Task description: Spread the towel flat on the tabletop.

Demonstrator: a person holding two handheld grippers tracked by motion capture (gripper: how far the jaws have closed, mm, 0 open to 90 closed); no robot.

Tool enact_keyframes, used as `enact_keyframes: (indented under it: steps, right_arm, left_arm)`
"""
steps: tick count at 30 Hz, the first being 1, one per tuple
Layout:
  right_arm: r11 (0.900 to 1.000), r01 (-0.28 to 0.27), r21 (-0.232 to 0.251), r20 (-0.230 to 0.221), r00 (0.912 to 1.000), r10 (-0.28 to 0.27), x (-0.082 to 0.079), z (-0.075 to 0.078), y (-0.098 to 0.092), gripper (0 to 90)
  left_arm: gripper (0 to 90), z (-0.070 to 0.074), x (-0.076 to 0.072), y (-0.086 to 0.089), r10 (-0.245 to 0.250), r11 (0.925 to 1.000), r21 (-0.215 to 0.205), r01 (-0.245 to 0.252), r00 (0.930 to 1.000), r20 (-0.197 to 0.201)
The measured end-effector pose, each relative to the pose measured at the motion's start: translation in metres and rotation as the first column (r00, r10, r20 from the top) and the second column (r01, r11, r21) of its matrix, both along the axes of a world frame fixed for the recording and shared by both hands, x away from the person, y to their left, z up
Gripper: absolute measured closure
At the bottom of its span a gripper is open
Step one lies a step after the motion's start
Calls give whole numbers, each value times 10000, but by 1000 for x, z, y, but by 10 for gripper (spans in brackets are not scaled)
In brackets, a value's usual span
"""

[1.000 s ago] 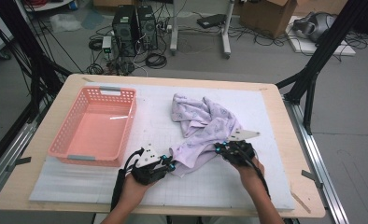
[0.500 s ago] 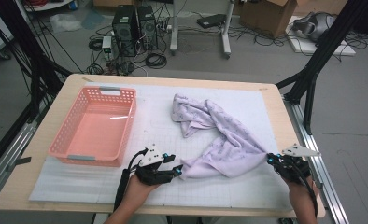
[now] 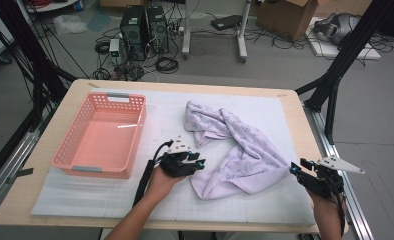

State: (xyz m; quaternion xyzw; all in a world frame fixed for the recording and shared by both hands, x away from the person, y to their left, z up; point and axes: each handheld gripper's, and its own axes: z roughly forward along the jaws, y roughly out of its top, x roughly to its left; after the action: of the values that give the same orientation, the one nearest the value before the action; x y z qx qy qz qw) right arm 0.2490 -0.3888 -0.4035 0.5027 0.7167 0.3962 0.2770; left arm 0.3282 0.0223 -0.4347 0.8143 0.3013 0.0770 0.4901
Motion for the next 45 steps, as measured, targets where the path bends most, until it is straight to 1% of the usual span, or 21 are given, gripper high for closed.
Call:
enact_keyframes:
  steps: [2, 7, 9, 10, 12, 13, 14, 16, 19, 22, 24, 26, 29, 33, 36, 38, 40, 41, 42, 43, 45]
  right_arm:
    - [9999, -121, -47, -168, 9998, 120, 2, -5, 4, 564]
    - [9994, -345, -2, -307, 9989, 344, 5, -8, 9, 561]
    - [9993, -370, 42, -310, 9988, 371, 5, -8, 10, 560]
    - [9992, -393, 58, -328, 9987, 394, 5, -8, 11, 559]
    - [9991, -415, 63, -352, 9985, 417, 6, -9, 12, 558]
    - [9990, -430, 107, -378, 9983, 434, 6, -9, 13, 558]
    - [9989, -457, 98, -377, 9982, 460, 6, -9, 13, 558]
    - [9988, -486, 110, -381, 9981, 490, 7, -10, 14, 558]
    - [9985, -502, 212, -466, 9976, 512, 7, -11, 15, 558]
    - [9983, -524, 250, -546, 9971, 537, 9, -13, 17, 558]
    - [9982, -527, 291, -648, 9964, 545, 11, -14, 21, 558]
    - [9978, -591, 289, -689, 9958, 609, 14, -15, 25, 560]
    - [9972, -696, 290, -806, 9942, 717, 22, -17, 34, 560]
    - [9933, -1110, 308, -1020, 9883, 1136, 40, -19, 58, 559]
    - [9858, -1679, 52, -1252, 9779, 1672, 58, -25, 86, 545]
    - [9827, -1841, -213, -1507, 9723, 1789, 71, -30, 103, 548]
    - [9794, -1869, -758, -1925, 9665, 1696, 81, -35, 116, 618]
    - [9784, -1887, -842, -2120, 9628, 1674, 85, -38, 118, 666]
    - [9789, -1917, -711, -2135, 9615, 1728, 86, -38, 117, 733]
    - [9775, -1980, -729, -2142, 9603, 1786, 85, -37, 115, 840]
    - [9763, -2007, -807, -2280, 9573, 1780, 82, -35, 108, 855]
  left_arm:
    - [619, -3, 6, -17, -212, 9984, 512, 220, 9997, -157]
    - [593, -15, 5, -45, -782, 9911, 1032, 836, 9954, -556]
    - [592, -15, 3, -47, -743, 9903, 1143, 787, 9963, -423]
    - [624, -14, 2, -47, -872, 9878, 1260, 920, 9953, -425]
    - [779, -14, -3, -47, -1124, 9803, 1629, 1117, 9937, -51]
    - [866, -13, -5, -47, -1225, 9771, 1748, 1217, 9924, -62]
    - [868, -10, -7, -46, -1170, 9740, 1942, 1164, 9931, -84]
    - [872, -7, -12, -39, -861, 9747, 2078, 830, 9963, 61]
    - [873, -3, -18, -18, -462, 9825, 1814, 419, 9987, 195]
    - [873, 0, -27, 16, 61, 9894, 1450, -112, 9994, 355]
    - [873, 1, -34, 35, 412, 9902, 1311, -473, 9980, 487]
    - [873, 2, -42, 57, 791, 9923, 916, -830, 9958, 459]
    - [873, 2, -56, 77, 1063, 9905, 815, -1107, 9927, 571]
    - [873, 1, -73, 96, 1186, 9907, 600, -1219, 9913, 565]
    - [872, 0, -86, 103, 1011, 9926, 630, -1041, 9937, 485]
    - [872, -1, -93, 106, 982, 9933, 571, -1005, 9943, 421]
    - [872, -2, -97, 108, 940, 9939, 548, -959, 9949, 360]
    - [871, -3, -97, 109, 923, 9944, 483, -937, 9952, 310]
    - [870, -4, -97, 109, 895, 9947, 475, -907, 9956, 275]
    - [869, -5, -96, 108, 838, 9955, 420, -847, 9962, 228]
    - [868, -5, -94, 107, 812, 9960, 367, -818, 9965, 174]
